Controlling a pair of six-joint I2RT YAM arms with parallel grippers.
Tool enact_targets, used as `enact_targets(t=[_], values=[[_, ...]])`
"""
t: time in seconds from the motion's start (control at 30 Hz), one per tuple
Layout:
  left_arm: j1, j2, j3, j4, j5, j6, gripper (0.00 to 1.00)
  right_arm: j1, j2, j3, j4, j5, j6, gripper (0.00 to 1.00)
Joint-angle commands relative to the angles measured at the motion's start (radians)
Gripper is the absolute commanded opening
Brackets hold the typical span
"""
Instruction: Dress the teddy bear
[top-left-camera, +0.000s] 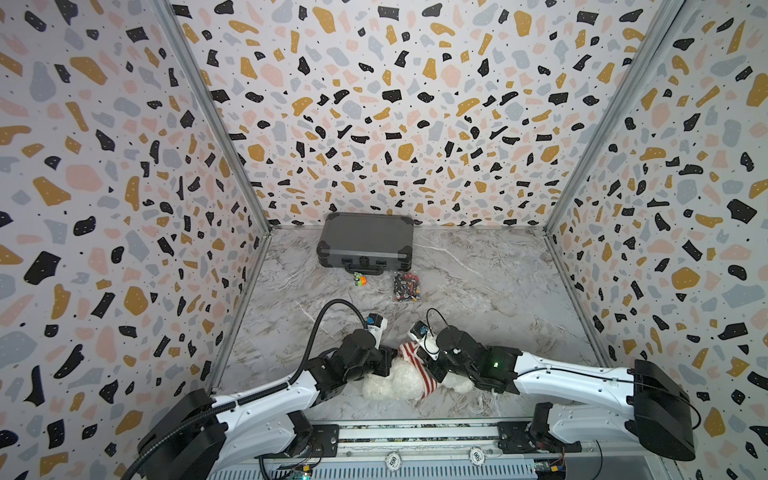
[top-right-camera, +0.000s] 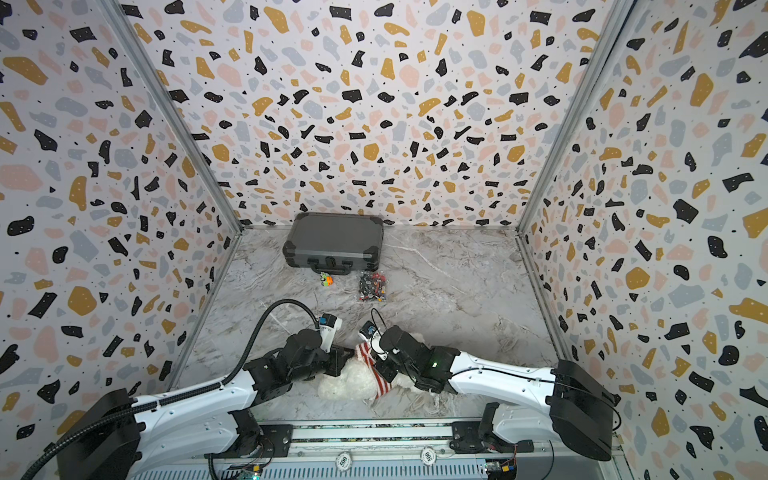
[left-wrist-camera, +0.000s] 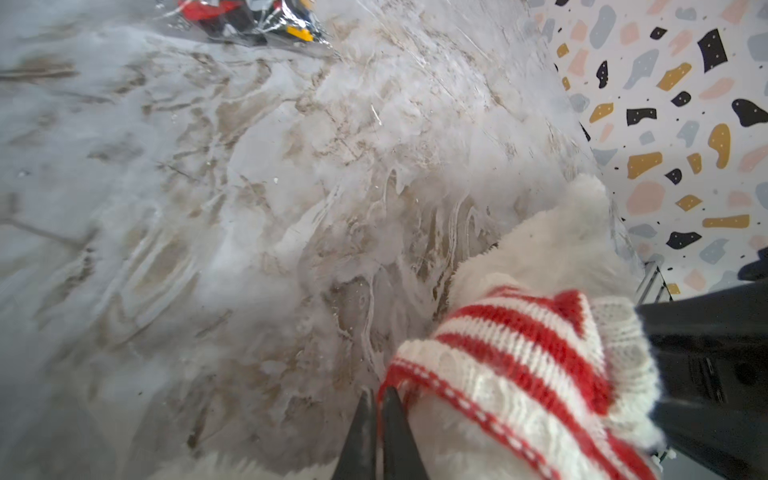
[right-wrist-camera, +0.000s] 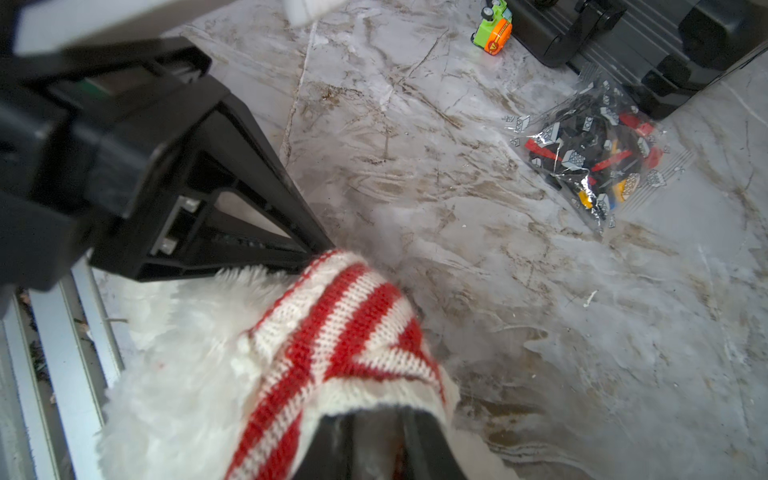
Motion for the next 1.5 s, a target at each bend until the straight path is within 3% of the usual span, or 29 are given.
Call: enact_targets(t=[0.0,0.53,0.87,1.23,1.47], values=[[-0.034,0.013,0.066,0.052,0.063,0.063,0.03,0.01,-0.007,-0.011,-0.003,-0.025,-0.017,0.23],[-0.104,0.021,0.026,0.291,0.253,0.05,0.0,0.022,-0.059,-0.038,0.049,-0.027,-0.043,0.27],[-0.117,0.011,0.013,0.364,0.352,0.056,0.0,0.107,-0.137,-0.079,0.148,0.07,-0.082,0.27],[-0.139,-0.044,-0.013,0.412,0.406,0.048,0.0,0.139,-0.177,-0.143,0.244,0.06,-0.132,0.12],[-0.145,-0.065,-0.005,0.379,0.378,0.053,0.0,0.156,-0.209,-0.153,0.244,0.135,-0.141,0.0]])
